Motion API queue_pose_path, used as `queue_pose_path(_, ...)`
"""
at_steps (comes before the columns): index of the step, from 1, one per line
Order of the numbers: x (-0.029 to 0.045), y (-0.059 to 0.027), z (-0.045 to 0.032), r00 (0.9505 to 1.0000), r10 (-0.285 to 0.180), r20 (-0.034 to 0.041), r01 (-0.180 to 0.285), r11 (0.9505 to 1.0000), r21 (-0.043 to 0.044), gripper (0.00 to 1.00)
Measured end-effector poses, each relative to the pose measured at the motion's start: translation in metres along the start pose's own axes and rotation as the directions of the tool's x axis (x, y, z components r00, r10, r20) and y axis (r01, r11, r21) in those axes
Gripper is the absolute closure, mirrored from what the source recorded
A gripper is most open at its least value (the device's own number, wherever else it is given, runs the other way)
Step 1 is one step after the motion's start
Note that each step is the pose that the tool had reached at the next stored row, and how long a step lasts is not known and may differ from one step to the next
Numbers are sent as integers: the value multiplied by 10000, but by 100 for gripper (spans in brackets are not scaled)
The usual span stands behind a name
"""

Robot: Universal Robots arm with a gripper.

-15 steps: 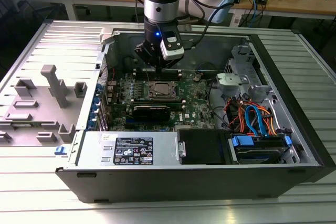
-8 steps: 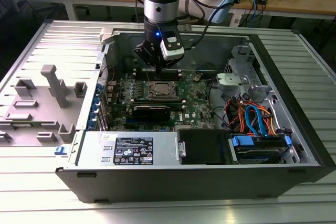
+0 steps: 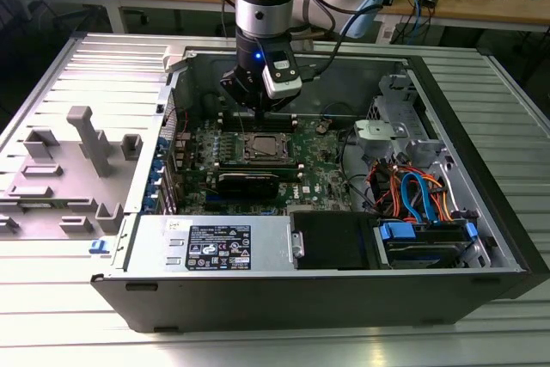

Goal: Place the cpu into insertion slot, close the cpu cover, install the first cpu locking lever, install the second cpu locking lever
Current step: 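Install the first cpu locking lever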

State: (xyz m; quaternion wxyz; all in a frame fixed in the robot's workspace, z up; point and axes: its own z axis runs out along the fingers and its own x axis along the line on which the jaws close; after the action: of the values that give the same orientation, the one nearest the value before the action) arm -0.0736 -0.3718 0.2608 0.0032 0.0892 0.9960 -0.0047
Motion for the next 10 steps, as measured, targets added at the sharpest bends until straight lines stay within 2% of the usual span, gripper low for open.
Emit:
queue_pose_path(7,0,-2,0,10000,-68,1,68,10000,-2,89)
queue_pose_path(10,0,-6,0,9996,-281,-2,281,9996,-32,89)
